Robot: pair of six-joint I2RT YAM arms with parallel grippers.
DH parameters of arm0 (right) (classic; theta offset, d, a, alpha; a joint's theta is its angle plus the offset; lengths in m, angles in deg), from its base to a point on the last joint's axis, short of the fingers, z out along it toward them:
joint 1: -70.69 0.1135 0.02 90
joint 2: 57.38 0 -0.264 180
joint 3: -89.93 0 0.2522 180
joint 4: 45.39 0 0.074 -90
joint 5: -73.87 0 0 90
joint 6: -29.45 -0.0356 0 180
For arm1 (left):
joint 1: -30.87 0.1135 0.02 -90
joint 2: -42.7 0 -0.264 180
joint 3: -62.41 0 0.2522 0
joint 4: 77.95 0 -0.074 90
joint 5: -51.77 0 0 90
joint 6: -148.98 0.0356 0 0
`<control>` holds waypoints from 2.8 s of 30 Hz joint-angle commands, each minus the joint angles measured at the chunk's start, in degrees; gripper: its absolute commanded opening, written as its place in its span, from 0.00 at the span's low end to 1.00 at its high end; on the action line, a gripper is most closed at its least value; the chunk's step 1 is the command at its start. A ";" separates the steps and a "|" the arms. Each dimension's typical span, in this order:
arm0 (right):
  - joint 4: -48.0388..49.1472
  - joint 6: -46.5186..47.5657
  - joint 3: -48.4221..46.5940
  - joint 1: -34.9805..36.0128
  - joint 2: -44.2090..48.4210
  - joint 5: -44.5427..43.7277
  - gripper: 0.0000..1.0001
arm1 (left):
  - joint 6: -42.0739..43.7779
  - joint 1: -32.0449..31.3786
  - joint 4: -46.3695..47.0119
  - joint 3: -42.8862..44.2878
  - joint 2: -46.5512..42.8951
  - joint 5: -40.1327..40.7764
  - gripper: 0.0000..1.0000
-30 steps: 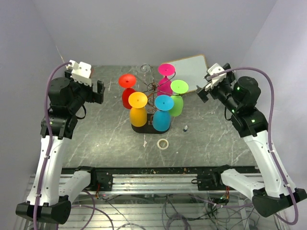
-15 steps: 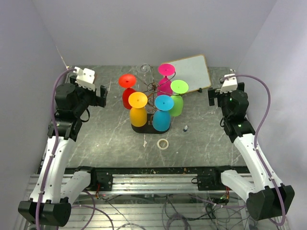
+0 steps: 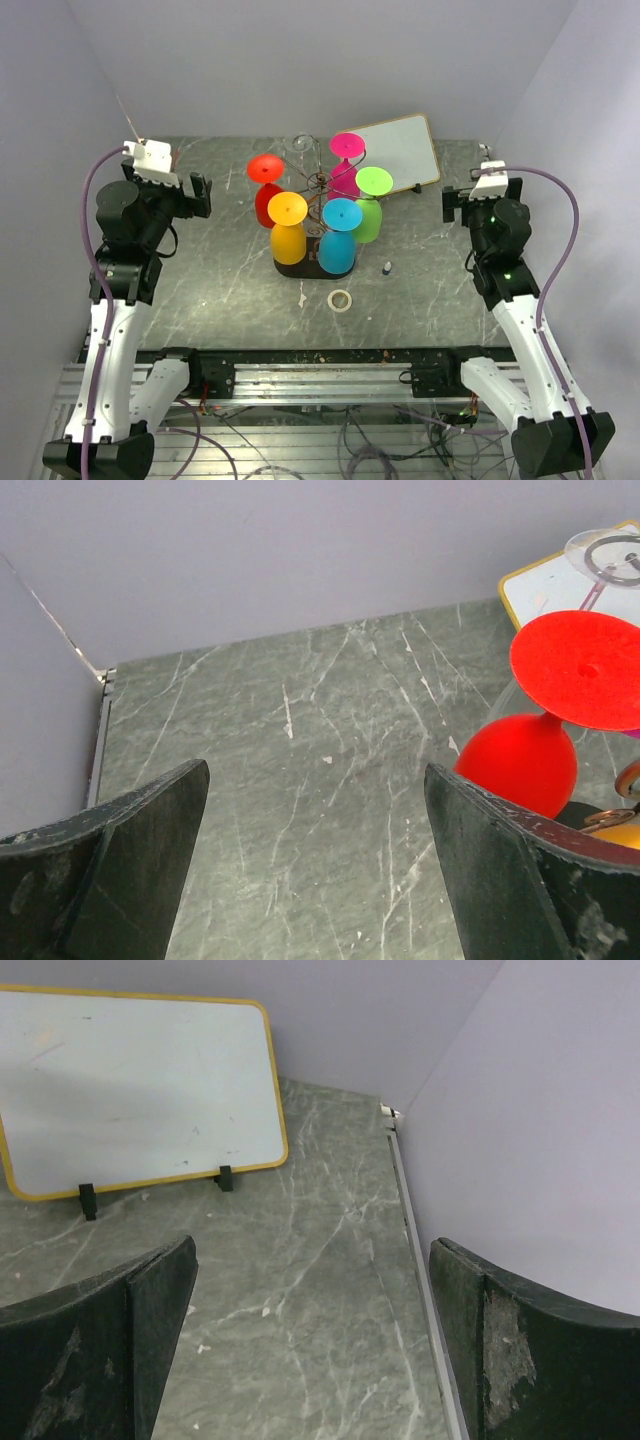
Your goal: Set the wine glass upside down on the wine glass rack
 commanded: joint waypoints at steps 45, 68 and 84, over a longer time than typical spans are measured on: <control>-2.15 2.08 3.67 -3.03 1.65 1.70 1.00 | 3.12 1.26 -3.45 1.19 -0.84 -3.05 0.99; -2.96 2.30 3.70 -2.97 1.37 2.92 1.00 | 3.18 1.41 -2.97 0.28 -1.55 -3.84 0.99; -3.35 1.94 3.47 -3.05 1.64 4.08 1.00 | 3.21 1.41 -2.79 -0.02 -1.53 -3.55 0.99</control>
